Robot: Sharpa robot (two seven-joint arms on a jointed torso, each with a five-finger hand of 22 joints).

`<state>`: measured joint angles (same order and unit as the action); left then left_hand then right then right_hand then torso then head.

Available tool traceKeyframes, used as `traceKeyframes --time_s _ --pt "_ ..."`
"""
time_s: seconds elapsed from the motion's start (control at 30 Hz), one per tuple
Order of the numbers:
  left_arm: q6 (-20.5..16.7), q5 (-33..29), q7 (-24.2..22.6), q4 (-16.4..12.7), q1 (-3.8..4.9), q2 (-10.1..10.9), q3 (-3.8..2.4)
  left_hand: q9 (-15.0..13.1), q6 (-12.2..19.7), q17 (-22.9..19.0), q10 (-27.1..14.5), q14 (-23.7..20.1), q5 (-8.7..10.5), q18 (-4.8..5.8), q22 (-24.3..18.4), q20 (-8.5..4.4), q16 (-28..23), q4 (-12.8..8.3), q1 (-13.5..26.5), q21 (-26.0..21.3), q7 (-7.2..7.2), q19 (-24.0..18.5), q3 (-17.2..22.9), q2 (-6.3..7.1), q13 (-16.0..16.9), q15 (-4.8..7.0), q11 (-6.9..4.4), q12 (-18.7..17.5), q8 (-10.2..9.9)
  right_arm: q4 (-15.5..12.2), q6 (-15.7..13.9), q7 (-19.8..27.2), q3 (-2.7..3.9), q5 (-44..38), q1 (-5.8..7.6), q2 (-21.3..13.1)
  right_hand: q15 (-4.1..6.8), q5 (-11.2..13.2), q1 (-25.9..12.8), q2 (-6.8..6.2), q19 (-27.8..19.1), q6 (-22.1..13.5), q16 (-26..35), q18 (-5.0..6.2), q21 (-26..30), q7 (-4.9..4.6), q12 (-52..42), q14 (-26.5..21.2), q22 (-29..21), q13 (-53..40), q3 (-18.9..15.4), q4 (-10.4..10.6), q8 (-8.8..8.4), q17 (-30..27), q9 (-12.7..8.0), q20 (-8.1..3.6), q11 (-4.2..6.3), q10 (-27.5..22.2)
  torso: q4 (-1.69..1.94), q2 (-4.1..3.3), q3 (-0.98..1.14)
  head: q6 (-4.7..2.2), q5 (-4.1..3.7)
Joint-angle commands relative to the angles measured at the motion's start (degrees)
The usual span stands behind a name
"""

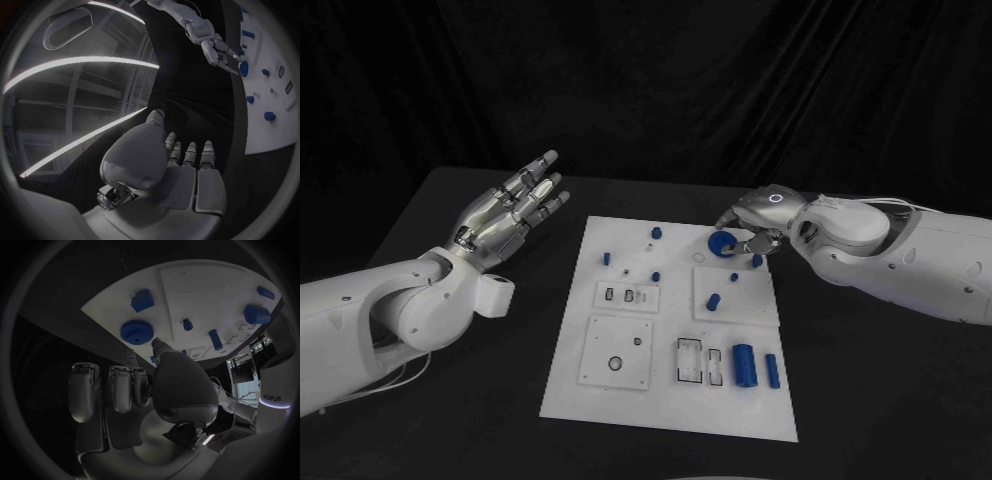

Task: Assemble the parts on the task board

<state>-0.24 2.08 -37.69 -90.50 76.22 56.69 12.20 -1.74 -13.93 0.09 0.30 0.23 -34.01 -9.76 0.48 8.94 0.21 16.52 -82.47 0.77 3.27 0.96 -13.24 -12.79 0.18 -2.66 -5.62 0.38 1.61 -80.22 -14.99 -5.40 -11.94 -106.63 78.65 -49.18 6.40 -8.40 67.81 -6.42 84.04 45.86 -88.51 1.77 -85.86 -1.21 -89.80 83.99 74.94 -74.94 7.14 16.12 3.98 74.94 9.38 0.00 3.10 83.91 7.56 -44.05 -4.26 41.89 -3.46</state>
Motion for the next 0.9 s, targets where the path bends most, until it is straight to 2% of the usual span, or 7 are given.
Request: traceKeyframes --time_s 0.03,0.3,0.53,0.57,0.63,0.87,0.9 --pt "0.9 0.2 -0.8 -0.1 0.14 -0.1 -0.05 0.0 0.0 0.0 0.1 0.0 -0.19 -0.46 0.1 0.36 -0.1 0.0 -0.6 0.2 -0.21 0.1 0.4 -0.01 -0.1 -0.37 0.44 -0.3 0.1 0.6 0.4 -1.5 0.04 0.1 -0.29 0.2 0.41 0.3 0.7 0.05 3.4 0.3 0.3 -0.54 -0.2 -0.28 -0.2 5.5 11.9 -15.1 0.2 0.1 0.24 13.0 -0.1 -0.26 -0.1 6.1 -0.18 0.14 -0.12 0.26 0.16" --pt "1.2 0.2 -0.9 0.2 0.13 -0.4 -0.05 0.0 -0.1 0.0 0.1 0.0 -0.38 -0.46 0.1 0.43 -0.1 0.0 -0.7 0.2 -0.32 0.2 0.5 -0.01 0.0 -0.49 0.55 -0.3 0.2 2.6 0.3 -1.7 0.04 0.1 -1.23 1.1 0.17 0.1 2.0 0.21 3.2 1.7 0.9 -0.48 0.0 -0.84 -0.2 5.4 11.8 -15.1 0.5 -0.4 0.9 12.3 0.2 -0.09 -0.52 6.1 0.02 0.17 -0.15 0.51 0.02" --pt "1.4 0.2 -0.9 0.3 0.12 -0.5 -0.05 -0.1 -0.3 0.0 0.1 0.0 -0.46 -0.45 0.1 0.51 -0.1 0.0 -0.8 0.2 -0.48 0.2 0.5 -0.01 0.0 -0.59 0.66 -0.3 0.2 3.6 0.8 -1.6 0.04 0.1 -1.84 1.4 -0.14 -4.0 3.7 0.82 2.8 4.0 1.5 -0.29 0.7 -1.31 -0.2 5.2 11.4 -15.1 0.8 -1.3 2.01 11.6 1.2 0.23 -0.92 6.1 0.01 0.18 -0.17 0.7 0.17" --pt "1.4 0.2 -0.8 0.3 0.12 -0.5 -0.04 -0.1 -0.3 0.0 0.1 0.0 -0.46 -0.45 0.1 0.51 -0.1 0.0 -0.8 0.2 -0.48 0.2 0.5 -0.01 0.0 -0.59 0.66 -0.3 0.2 3.7 1.0 -1.5 0.04 0.1 -1.92 1.5 -0.22 -6.4 4.2 0.97 2.7 4.8 1.7 -0.25 0.8 -1.4 -0.2 5.1 11.4 -15.1 1.0 -1.7 2.4 11.3 1.6 0.29 -1.01 6.1 0.01 0.18 -0.17 0.7 0.17" --pt "1.5 0.2 -0.8 0.4 0.12 -0.5 -0.04 -0.1 -0.3 0.0 0.1 0.0 -0.46 -0.45 0.1 0.51 -0.1 0.0 -0.8 0.2 -0.48 0.2 0.5 -0.01 0.0 -0.59 0.66 -0.3 0.2 3.9 1.2 -1.4 0.04 0.1 -2.08 1.6 -0.25 -8.2 4.6 1.09 2.7 5.6 1.8 -0.24 0.9 -1.39 -0.2 5.1 11.4 -15.1 1.2 -2.1 2.81 11.2 2.0 0.33 -1.0 6.1 -0.03 0.12 -0.16 0.77 0.16" --pt "1.7 0.2 -0.8 0.5 0.11 -0.7 -0.04 -0.1 -0.4 0.0 0.1 0.0 -0.51 -0.45 0.1 0.55 -0.1 0.0 -0.9 0.3 -0.54 0.2 0.6 0.0 -0.1 -0.64 0.71 -0.3 0.2 4.2 1.0 -0.7 0.04 0.1 -2.58 2.0 -0.3 -9.1 5.3 1.27 2.5 7.4 2.3 -0.15 1.2 -1.4 -0.2 5.0 11.2 -15.1 1.4 -3.1 3.87 10.7 3.4 0.42 -1.04 6.1 -0.04 0.06 -0.1 0.85 0.17" --pt "1.7 0.2 -0.8 0.5 0.11 -0.7 -0.04 -0.1 -0.3 0.0 0.1 0.0 -0.57 -0.45 0.1 0.58 -0.1 0.0 -0.9 0.3 -0.57 0.2 0.6 -0.01 -0.1 -0.67 0.75 -0.3 0.2 4.2 0.8 -0.5 0.04 0.1 -2.61 2.0 -0.29 -9.5 5.8 1.49 2.4 8.9 2.5 -0.11 1.4 -1.21 -0.2 5.0 11.1 -15.1 1.6 -3.6 4.81 10.5 4.2 0.4 -0.94 6.1 -0.03 0.05 -0.08 0.83 0.19"
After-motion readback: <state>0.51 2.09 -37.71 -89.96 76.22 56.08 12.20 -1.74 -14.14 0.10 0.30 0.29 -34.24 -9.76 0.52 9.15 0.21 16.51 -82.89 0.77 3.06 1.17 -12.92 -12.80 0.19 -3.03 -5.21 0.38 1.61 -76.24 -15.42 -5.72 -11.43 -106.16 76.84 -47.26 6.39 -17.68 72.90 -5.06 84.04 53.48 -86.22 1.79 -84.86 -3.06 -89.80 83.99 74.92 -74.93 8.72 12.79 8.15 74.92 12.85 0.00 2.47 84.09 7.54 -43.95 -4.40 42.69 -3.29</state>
